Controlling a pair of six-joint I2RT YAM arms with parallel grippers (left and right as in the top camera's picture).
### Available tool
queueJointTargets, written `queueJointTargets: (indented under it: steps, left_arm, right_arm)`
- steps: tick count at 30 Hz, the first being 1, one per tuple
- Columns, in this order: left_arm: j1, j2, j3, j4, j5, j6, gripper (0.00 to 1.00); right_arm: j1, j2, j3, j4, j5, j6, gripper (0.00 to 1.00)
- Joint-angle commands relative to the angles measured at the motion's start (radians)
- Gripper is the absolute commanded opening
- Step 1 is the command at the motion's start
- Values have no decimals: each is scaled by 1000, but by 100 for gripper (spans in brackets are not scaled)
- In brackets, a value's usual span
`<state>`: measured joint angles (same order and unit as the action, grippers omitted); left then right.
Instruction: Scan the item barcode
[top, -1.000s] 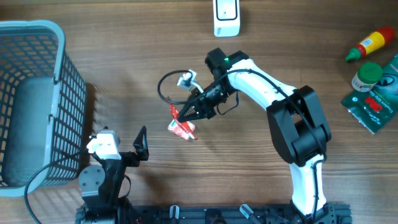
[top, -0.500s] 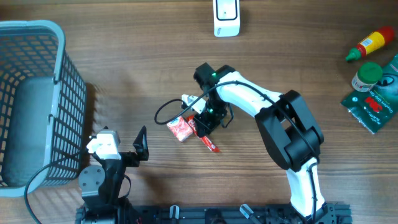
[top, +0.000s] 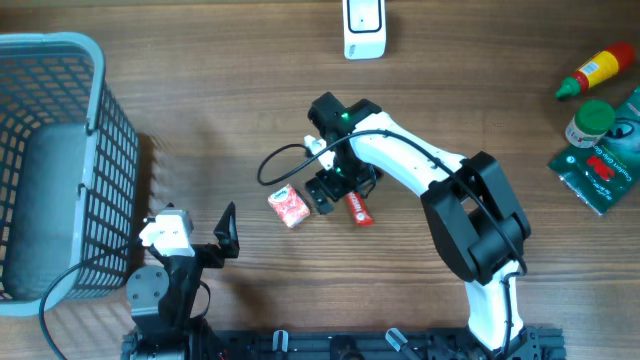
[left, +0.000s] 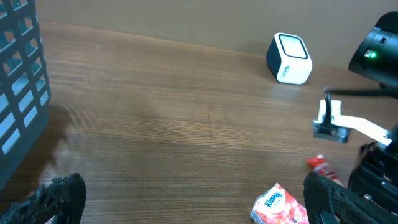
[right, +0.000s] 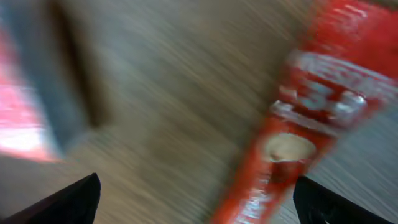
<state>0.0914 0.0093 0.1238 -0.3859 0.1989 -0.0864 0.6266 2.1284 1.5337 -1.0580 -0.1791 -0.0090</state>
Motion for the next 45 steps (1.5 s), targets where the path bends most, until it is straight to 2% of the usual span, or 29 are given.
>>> queueJointTargets:
  steps: [1, 9, 12, 14, 16, 19, 25, 36, 40, 45]
  left_arm:
    - [-5, -3, -9, 3, -6, 19, 100]
    - [-5, -3, -9, 3, -6, 19, 100]
    - [-5, -3, -9, 3, -6, 19, 100]
    - [-5, -3, -9, 3, -6, 19, 100]
    - [-5, -3, -9, 3, -6, 19, 100]
    - [-5, -3, -9, 3, -6, 19, 100]
    - [-5, -3, -9, 3, -6, 19, 100]
    - [-5, -3, -9, 3, -6, 19, 100]
    - [-5, -3, -9, 3, -6, 19, 100]
    - [-5, -3, -9, 3, -6, 19, 100]
  right_arm:
    - [-5, 10, 18, -5, 207, 124, 100]
    - [-5, -86, 17, -22, 336, 279, 98]
    - [1, -83, -16, -17, 336, 310, 91]
    - [3, -83, -69, 19, 336, 327, 78]
    - [3, -83, -122, 53, 316, 330, 70]
    - [6, -83, -154, 54, 283, 327, 71]
    - [60, -93, -150, 56, 287, 326, 84]
    - [165, -206, -112, 35, 367, 353, 85]
    - [177, -247, -113, 35, 331, 349, 83]
    - [188, -247, -176, 73, 293, 348, 70]
